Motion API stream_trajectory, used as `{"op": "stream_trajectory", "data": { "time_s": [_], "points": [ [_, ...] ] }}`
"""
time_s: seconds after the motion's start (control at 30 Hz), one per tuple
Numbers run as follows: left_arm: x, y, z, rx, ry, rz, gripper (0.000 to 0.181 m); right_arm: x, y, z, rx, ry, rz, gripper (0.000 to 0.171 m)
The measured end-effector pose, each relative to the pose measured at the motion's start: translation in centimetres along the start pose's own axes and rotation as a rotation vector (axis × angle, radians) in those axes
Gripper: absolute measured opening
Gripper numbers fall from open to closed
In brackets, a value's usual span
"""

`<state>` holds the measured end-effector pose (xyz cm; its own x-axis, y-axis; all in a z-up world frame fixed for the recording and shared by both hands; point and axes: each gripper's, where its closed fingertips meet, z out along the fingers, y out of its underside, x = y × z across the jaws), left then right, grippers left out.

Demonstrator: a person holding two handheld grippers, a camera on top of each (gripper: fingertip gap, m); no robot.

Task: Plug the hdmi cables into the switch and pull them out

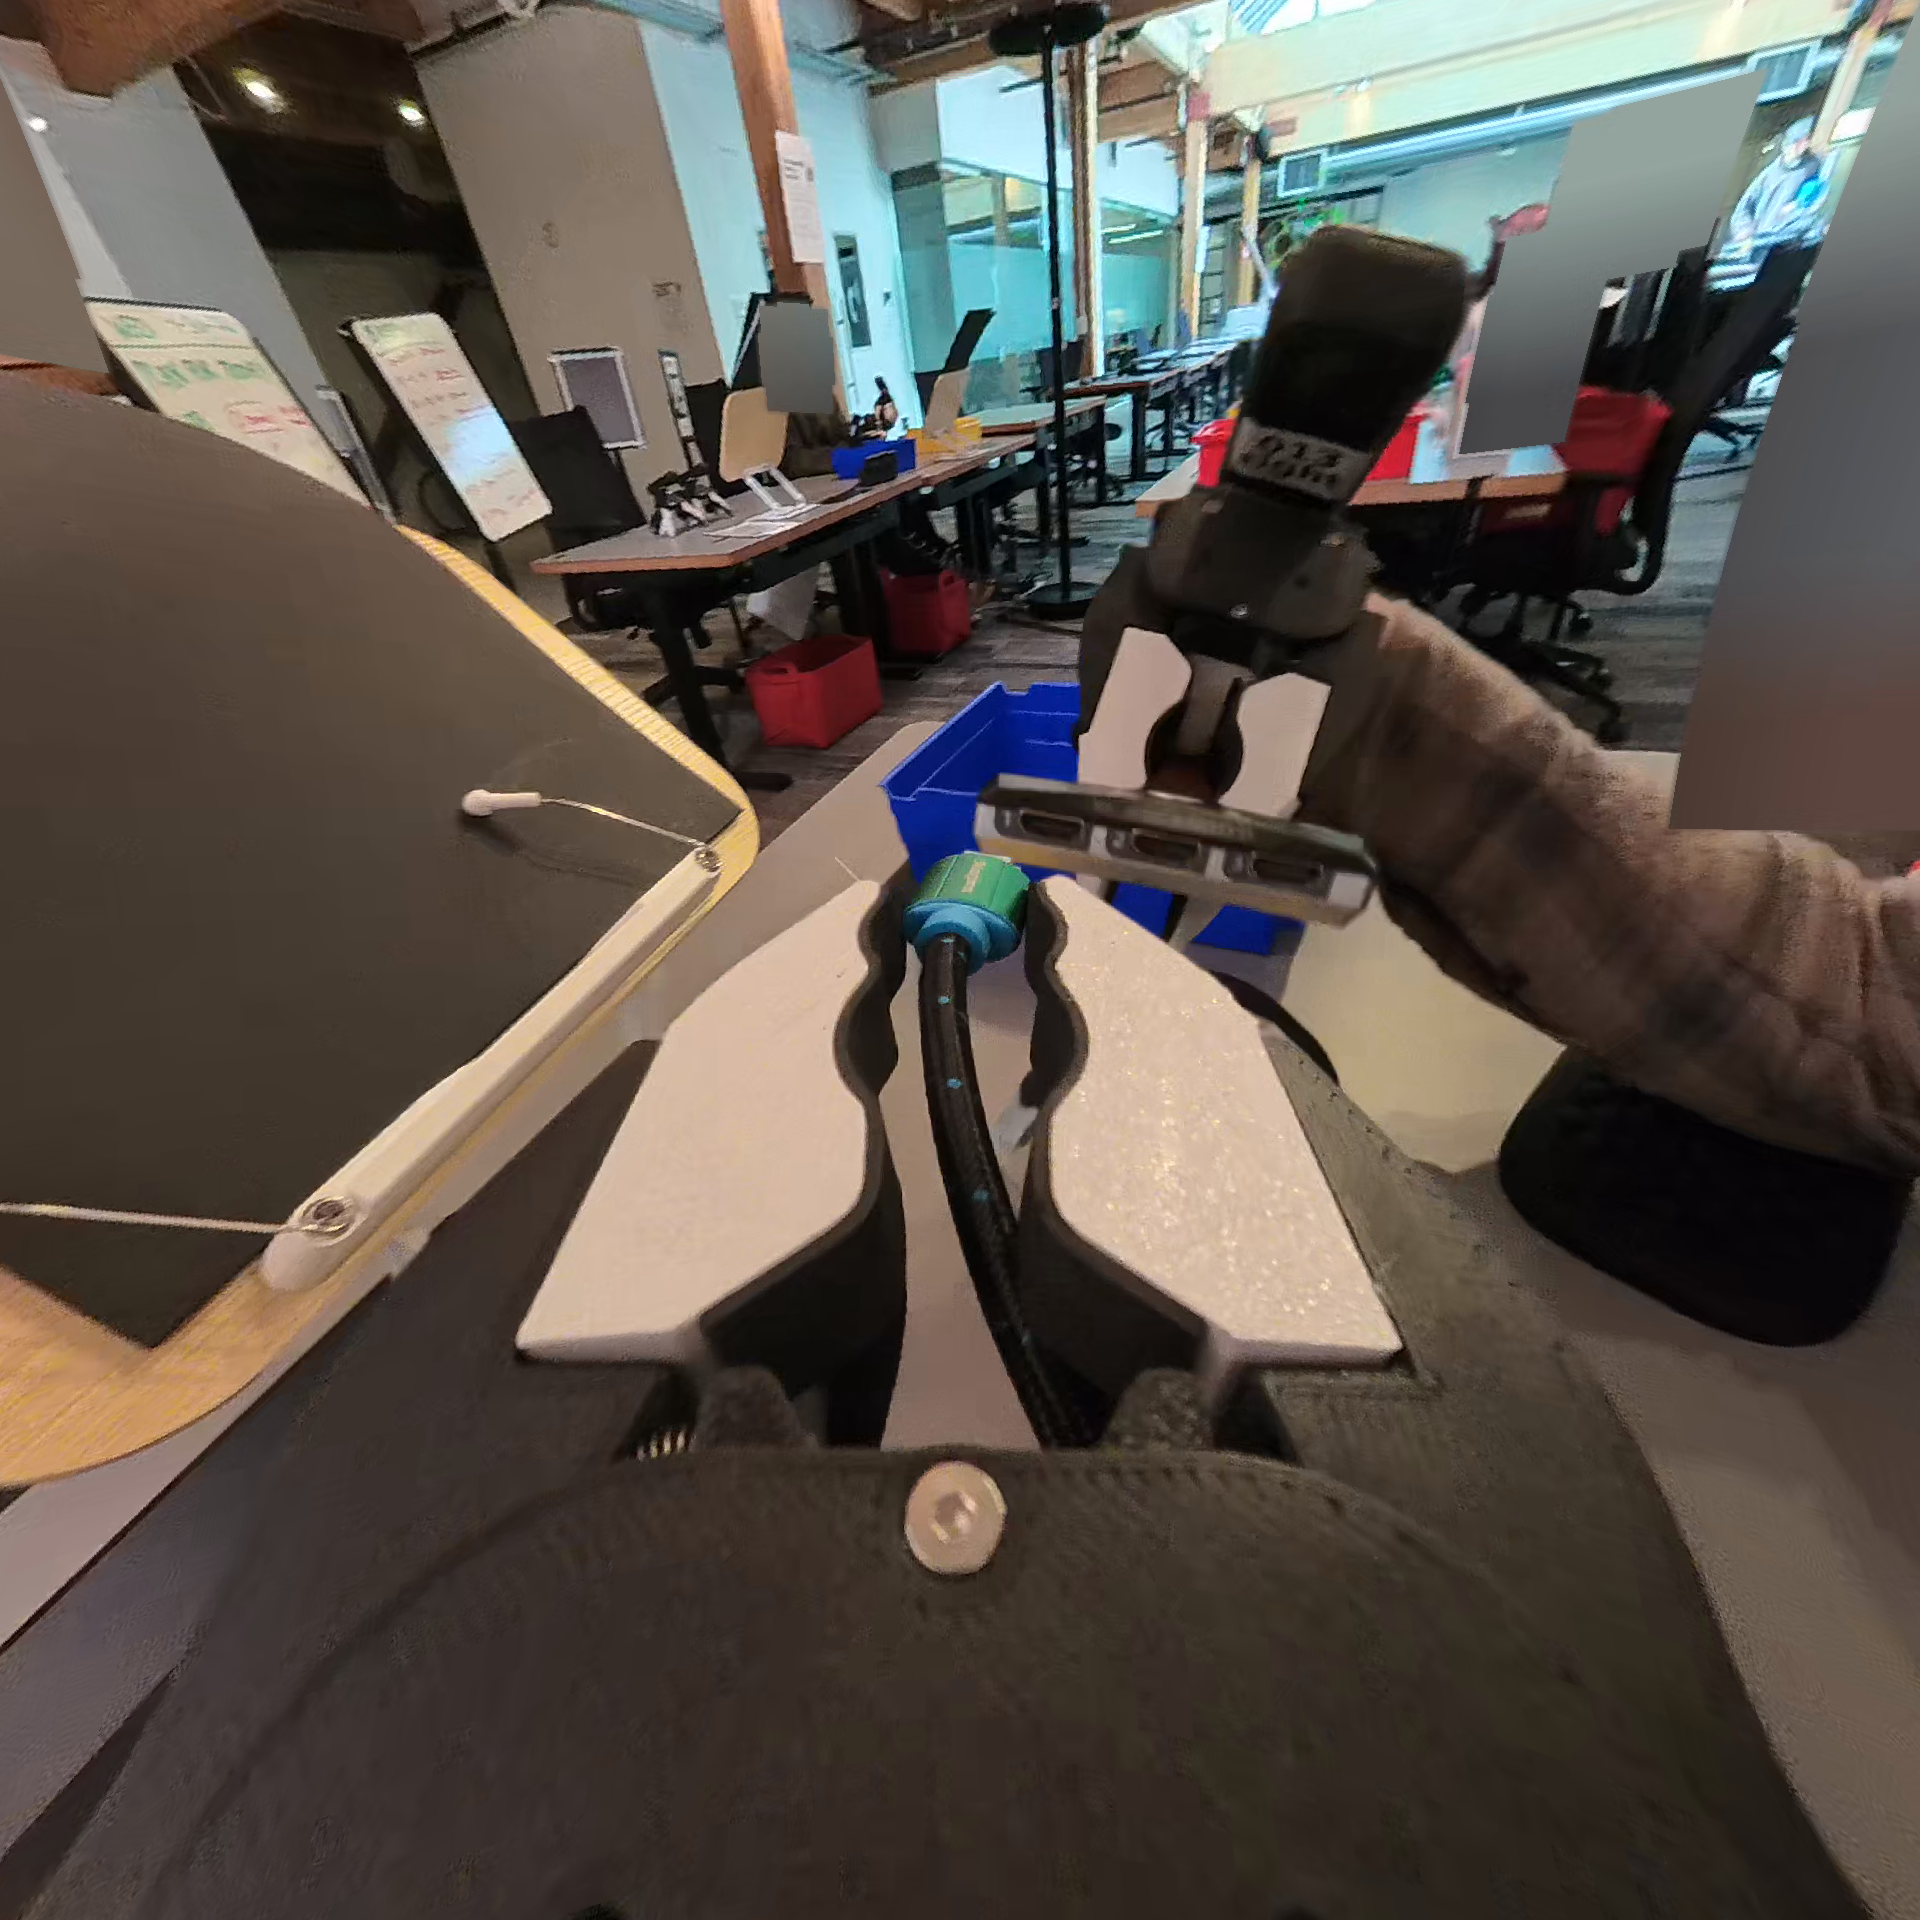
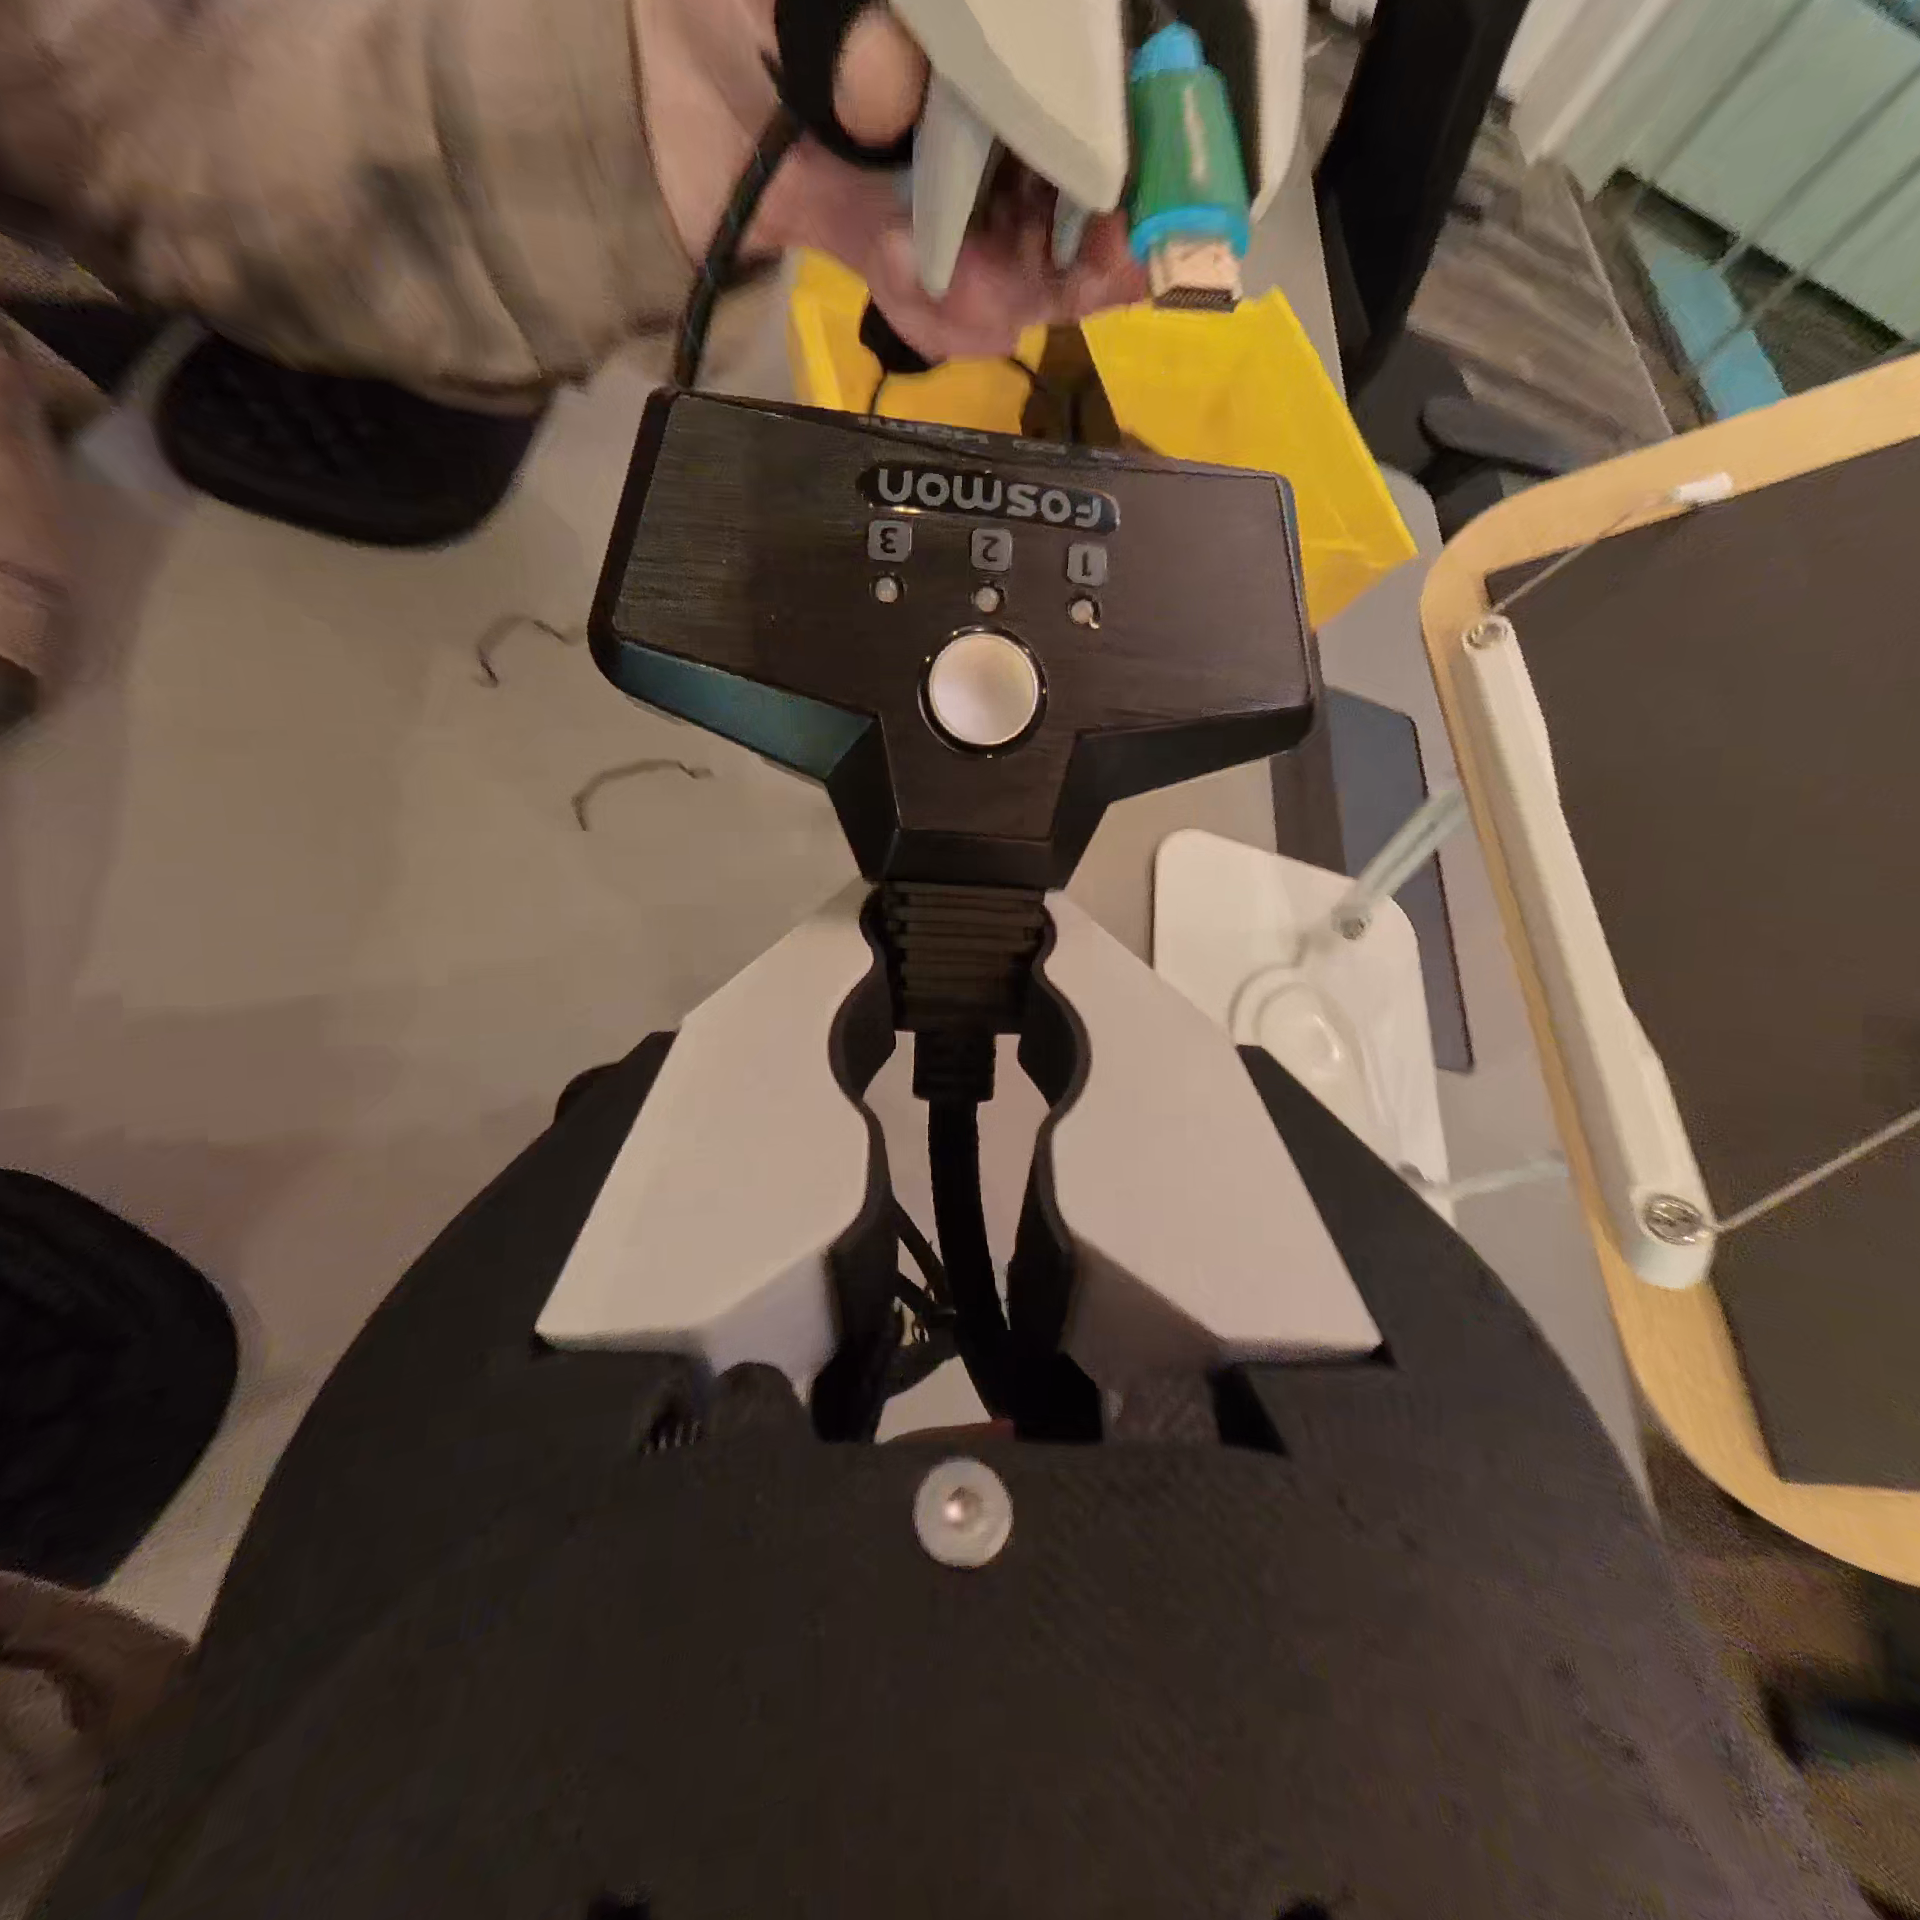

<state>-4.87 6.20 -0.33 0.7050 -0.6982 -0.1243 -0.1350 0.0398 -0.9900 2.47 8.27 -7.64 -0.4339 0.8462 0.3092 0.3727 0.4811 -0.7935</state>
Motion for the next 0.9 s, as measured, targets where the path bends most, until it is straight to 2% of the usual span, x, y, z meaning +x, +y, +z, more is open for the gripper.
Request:
{"op": "stream_trajectory", "data": {
  "time_s": [0.1,0.3,0.5,0.63,0.8,0.9],
  "points": [
    [-1.0,0.3,-0.5,0.0,-0.018,-0.015,0.022,1.6,0.9,0.4,-0.181,0.112,-0.066,0.016],
    [-1.8,0.7,-0.9,0.029,0.012,-0.091,0.022,4.2,2.9,-1.7,-0.463,0.458,-0.284,0.017],
    [-1.2,1.1,-0.3,0.025,0.045,-0.121,0.022,4.8,3.4,-2.6,-0.518,0.679,-0.396,0.016],
    [-1.1,1.2,-0.1,0.021,0.053,-0.123,0.022,2.9,4.4,-1.6,-0.492,0.601,-0.309,0.016],
    [-0.5,2.0,0.4,0.015,0.084,-0.067,0.022,-1.8,5.8,0.3,-0.337,0.217,0.002,0.016],
    [-0.5,3.1,1.0,-0.024,0.075,-0.049,0.022,-4.1,7.7,1.1,-0.379,0.054,0.059,0.016]
  ]
}}
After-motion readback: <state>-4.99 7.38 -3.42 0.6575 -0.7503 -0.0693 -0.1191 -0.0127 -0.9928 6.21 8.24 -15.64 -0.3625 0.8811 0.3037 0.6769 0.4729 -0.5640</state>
